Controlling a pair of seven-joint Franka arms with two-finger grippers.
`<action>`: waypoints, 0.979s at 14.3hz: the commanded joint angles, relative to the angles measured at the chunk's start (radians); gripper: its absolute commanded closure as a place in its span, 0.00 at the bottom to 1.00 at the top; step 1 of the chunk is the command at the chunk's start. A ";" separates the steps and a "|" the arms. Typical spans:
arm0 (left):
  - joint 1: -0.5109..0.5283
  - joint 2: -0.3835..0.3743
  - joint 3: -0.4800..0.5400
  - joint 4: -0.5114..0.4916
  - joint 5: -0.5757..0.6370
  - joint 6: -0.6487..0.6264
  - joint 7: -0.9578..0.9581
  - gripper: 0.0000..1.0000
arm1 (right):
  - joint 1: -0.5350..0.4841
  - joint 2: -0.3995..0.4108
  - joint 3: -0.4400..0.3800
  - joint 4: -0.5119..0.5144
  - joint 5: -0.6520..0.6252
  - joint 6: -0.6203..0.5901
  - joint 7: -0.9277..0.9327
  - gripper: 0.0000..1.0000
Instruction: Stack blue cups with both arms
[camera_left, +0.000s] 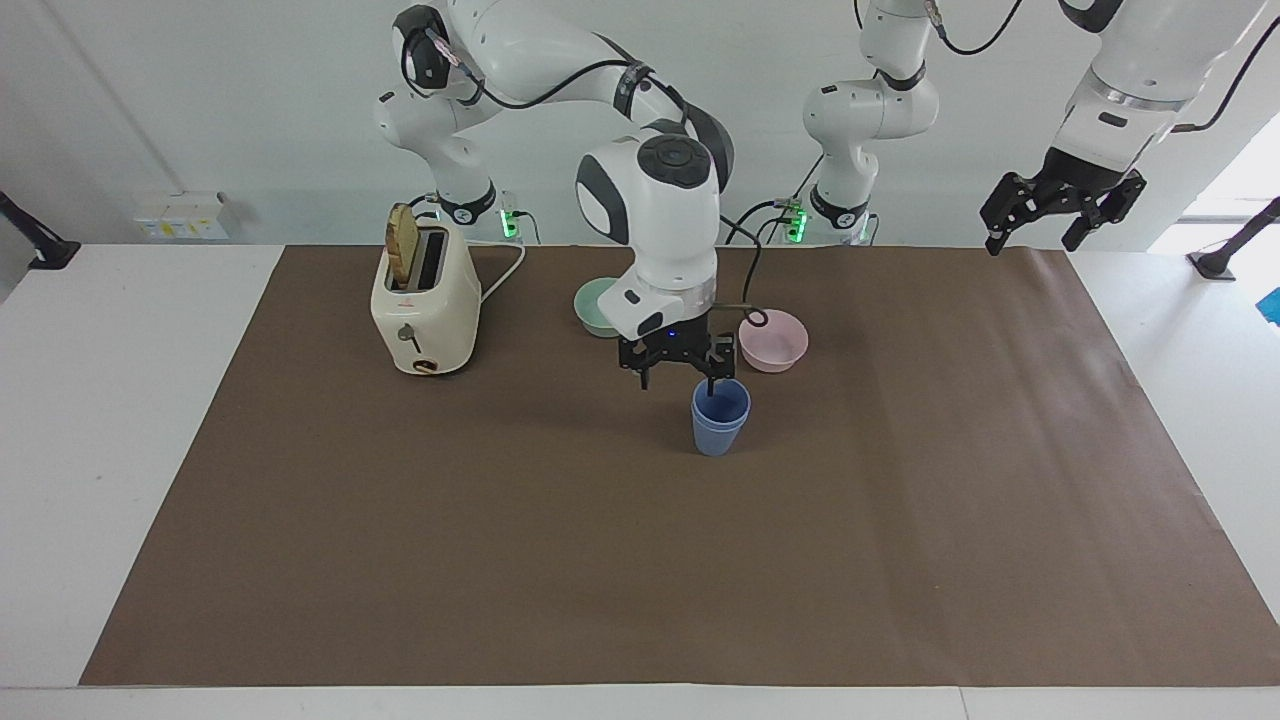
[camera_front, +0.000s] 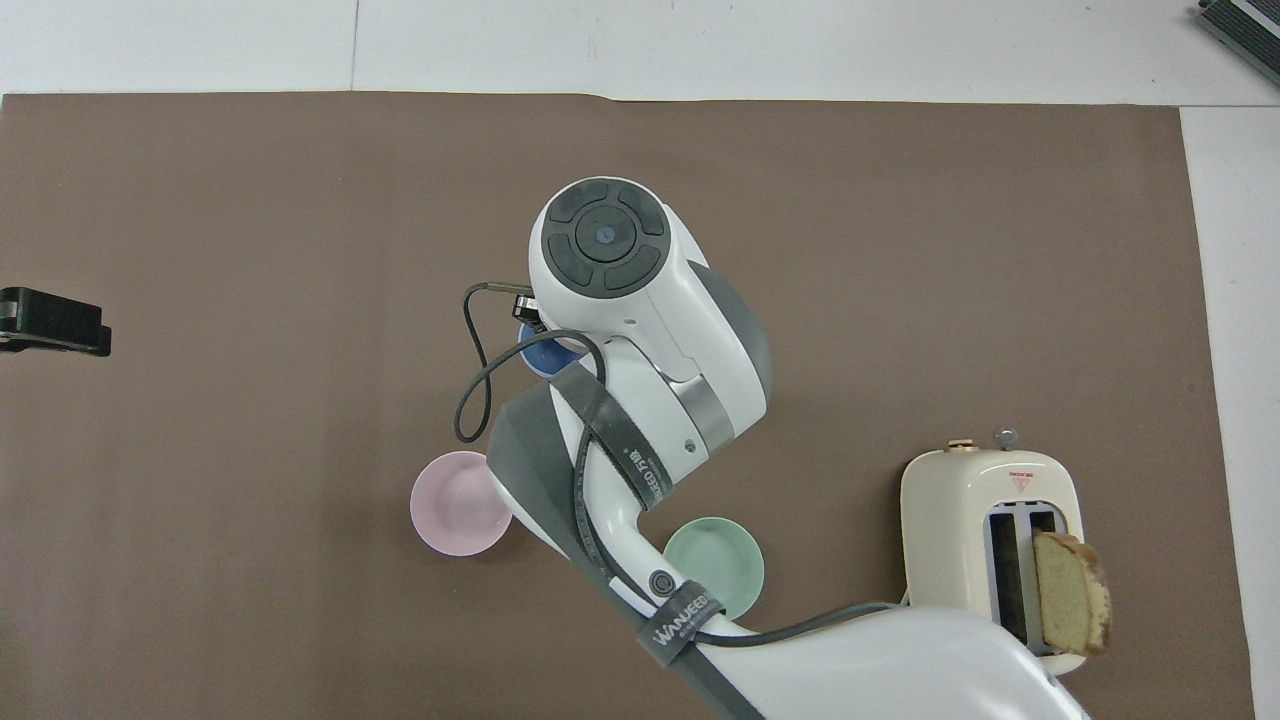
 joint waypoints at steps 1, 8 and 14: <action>0.006 -0.008 -0.002 -0.002 0.008 -0.012 0.006 0.00 | -0.081 -0.095 0.011 -0.041 -0.015 -0.052 -0.113 0.00; 0.006 -0.008 -0.002 -0.002 0.008 -0.011 0.006 0.00 | -0.245 -0.232 0.011 -0.043 -0.013 -0.223 -0.245 0.00; 0.006 -0.008 -0.002 -0.002 0.008 -0.011 0.006 0.00 | -0.399 -0.327 0.011 -0.044 -0.007 -0.396 -0.365 0.00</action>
